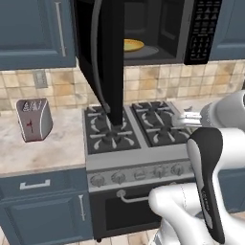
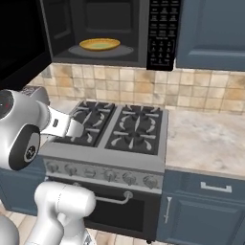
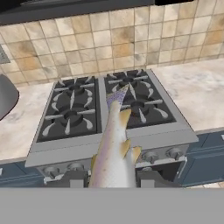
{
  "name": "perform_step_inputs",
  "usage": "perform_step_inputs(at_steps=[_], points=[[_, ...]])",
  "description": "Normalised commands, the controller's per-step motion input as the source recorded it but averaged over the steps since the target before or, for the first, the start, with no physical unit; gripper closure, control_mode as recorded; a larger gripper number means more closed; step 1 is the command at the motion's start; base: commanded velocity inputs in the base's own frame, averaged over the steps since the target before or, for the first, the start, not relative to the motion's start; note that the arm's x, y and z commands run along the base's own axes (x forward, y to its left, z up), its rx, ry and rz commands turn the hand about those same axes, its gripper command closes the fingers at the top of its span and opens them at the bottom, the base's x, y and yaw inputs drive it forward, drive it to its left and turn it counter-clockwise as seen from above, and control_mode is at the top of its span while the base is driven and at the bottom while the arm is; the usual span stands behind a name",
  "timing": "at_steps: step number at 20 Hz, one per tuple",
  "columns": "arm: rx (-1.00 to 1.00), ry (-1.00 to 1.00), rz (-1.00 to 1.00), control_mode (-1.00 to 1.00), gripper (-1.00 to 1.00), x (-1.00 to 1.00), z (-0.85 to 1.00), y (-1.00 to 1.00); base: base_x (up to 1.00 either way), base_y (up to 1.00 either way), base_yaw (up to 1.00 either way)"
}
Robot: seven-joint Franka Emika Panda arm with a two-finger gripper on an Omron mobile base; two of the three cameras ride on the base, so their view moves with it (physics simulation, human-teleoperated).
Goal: Transport the fish from the fridge to the microwave and turn on the microwave.
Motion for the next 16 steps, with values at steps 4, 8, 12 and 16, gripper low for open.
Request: perform_step_inputs(at_steps=[4, 8, 12, 16], points=[[0.00, 0.00, 0.00, 1.00, 1.00, 0.00, 0.00, 0.00, 0.32, 0.18, 0.02], [0.00, 0.00, 0.00, 1.00, 1.00, 0.00, 0.00, 0.00, 0.36, 0.14, 0.01], [0.00, 0.00, 0.00, 1.00, 1.00, 0.00, 0.00, 0.00, 0.37, 0.13, 0.01], [0.00, 0.00, 0.00, 1.00, 1.00, 0.00, 0.00, 0.00, 0.37, 0.13, 0.00]])
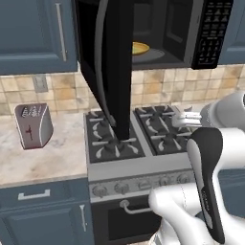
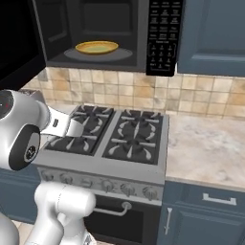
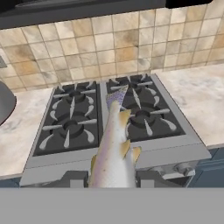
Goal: Transport the fish from the fridge to the microwave and turn on the microwave.
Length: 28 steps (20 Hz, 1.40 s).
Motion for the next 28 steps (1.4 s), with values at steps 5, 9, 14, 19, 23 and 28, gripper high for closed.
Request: perform_step_inputs(at_steps=[5, 9, 14, 19, 23, 28], points=[[0.00, 0.00, 0.00, 1.00, 1.00, 0.00, 0.00, 0.00, 0.36, 0.13, 0.00], [0.00, 0.00, 0.00, 1.00, 1.00, 0.00, 0.00, 0.00, 0.36, 0.13, 0.00], [0.00, 0.00, 0.00, 1.00, 1.00, 0.00, 0.00, 0.00, 0.35, 0.13, 0.00], [0.00, 0.00, 0.00, 1.00, 1.00, 0.00, 0.00, 0.00, 0.35, 0.13, 0.00], [0.00, 0.00, 0.00, 1.00, 1.00, 0.00, 0.00, 0.00, 0.37, 0.14, 0.00], [0.00, 0.00, 0.00, 1.00, 1.00, 0.00, 0.00, 0.00, 0.40, 0.13, 0.00]])
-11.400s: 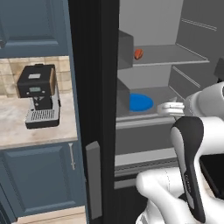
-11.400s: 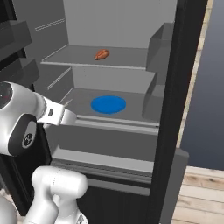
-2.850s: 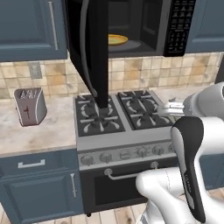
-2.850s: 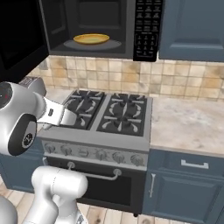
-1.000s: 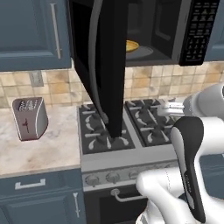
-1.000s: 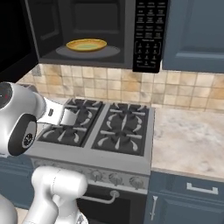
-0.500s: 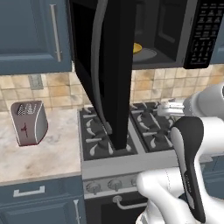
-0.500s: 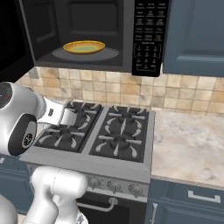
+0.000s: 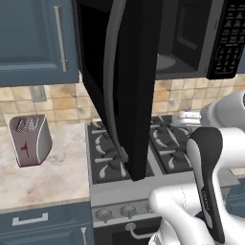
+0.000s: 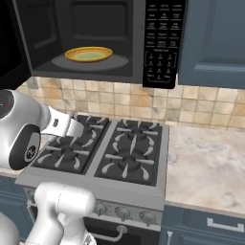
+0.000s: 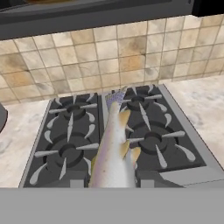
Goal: Transport the fish from the fridge to the microwave and turn on the microwave.
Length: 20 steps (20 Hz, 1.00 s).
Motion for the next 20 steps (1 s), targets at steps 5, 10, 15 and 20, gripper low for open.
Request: perform_step_inputs(at_steps=[5, 10, 15, 20], points=[[0.00, 0.00, 0.00, 1.00, 1.00, 0.00, 0.00, 0.00, 0.42, 0.18, 0.00], [0.00, 0.00, 0.00, 1.00, 1.00, 0.00, 0.00, 0.00, 0.21, 0.17, 0.01], [0.00, 0.00, 0.00, 1.00, 1.00, 0.00, 0.00, 0.00, 0.09, 0.10, 0.02], [0.00, 0.00, 0.00, 1.00, 1.00, 0.00, 0.00, 0.00, 0.01, 0.01, 0.01]])
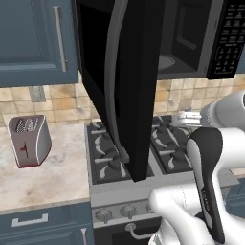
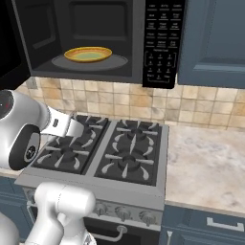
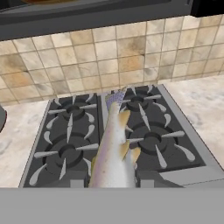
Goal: Transport the fish from the fridge to the microwave and turn on the microwave.
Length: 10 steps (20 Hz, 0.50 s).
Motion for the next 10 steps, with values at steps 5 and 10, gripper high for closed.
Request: perform_step_inputs(at_steps=[5, 10], points=[[0.00, 0.00, 0.00, 1.00, 1.00, 0.00, 0.00, 0.00, 0.00, 0.02, 0.01], [0.00, -0.22, 0.06, -1.00, 1.00, 0.00, 0.16, 0.00, 0.00, 0.00, 0.00]])
